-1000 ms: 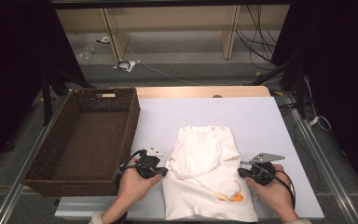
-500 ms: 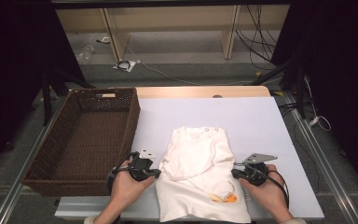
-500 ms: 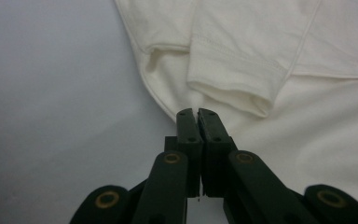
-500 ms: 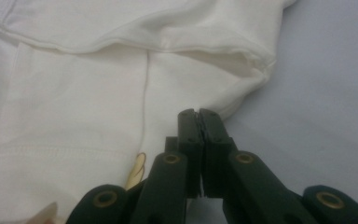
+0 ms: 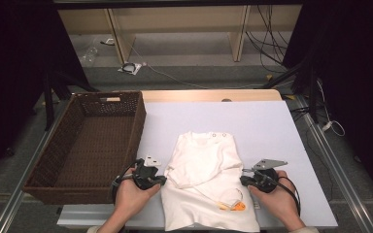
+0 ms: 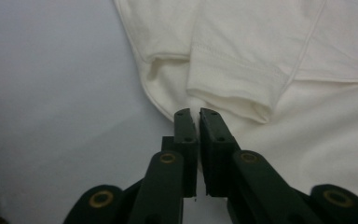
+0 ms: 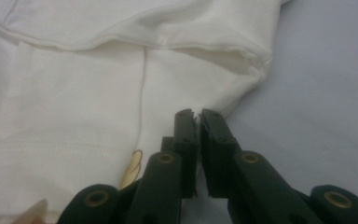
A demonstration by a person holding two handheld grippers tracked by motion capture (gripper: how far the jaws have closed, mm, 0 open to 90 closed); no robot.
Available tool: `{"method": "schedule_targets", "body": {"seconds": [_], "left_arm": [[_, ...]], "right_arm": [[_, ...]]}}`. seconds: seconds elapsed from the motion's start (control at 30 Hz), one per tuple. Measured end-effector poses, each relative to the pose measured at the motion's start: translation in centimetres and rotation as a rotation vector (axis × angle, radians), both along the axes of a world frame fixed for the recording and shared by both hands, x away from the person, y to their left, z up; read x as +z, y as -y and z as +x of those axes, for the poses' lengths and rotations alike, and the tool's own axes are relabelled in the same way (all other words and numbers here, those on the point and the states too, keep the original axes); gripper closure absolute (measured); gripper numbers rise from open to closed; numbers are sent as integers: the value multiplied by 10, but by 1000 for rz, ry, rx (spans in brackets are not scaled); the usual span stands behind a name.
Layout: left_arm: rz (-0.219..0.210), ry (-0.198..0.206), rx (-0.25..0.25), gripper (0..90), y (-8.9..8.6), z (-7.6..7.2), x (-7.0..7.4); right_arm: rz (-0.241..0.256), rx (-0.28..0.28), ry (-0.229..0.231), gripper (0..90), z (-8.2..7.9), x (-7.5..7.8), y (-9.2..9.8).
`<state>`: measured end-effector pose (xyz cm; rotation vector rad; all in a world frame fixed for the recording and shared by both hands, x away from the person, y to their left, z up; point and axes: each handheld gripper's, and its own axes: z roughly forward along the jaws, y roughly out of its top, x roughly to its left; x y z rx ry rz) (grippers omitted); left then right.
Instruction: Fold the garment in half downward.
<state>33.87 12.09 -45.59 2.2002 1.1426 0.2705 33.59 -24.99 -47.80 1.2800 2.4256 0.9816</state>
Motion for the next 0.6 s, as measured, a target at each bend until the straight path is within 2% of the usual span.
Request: {"method": "schedule_targets", "body": {"seconds": [0.07,0.13,0.23,0.33,0.37,0.43,0.6], "left_arm": [[7,66,-12,693,1,2,2],[-13,106,-5,577,2,4,5],[-54,147,-8,437,7,9,8],[-59,191,-7,298,14,19,9],[-52,201,-4,246,17,23,8],[-56,190,0,158,25,34,8],[-89,194,10,77,40,58,7]], "right_arm": [[-10,-3,3,810,1,1,3],[5,-18,9,776,2,3,5],[10,-48,52,678,6,9,10],[11,-52,96,593,14,13,11],[8,-41,119,567,18,15,11],[-8,-34,140,495,25,18,7],[9,-27,181,352,49,21,-3]]}}
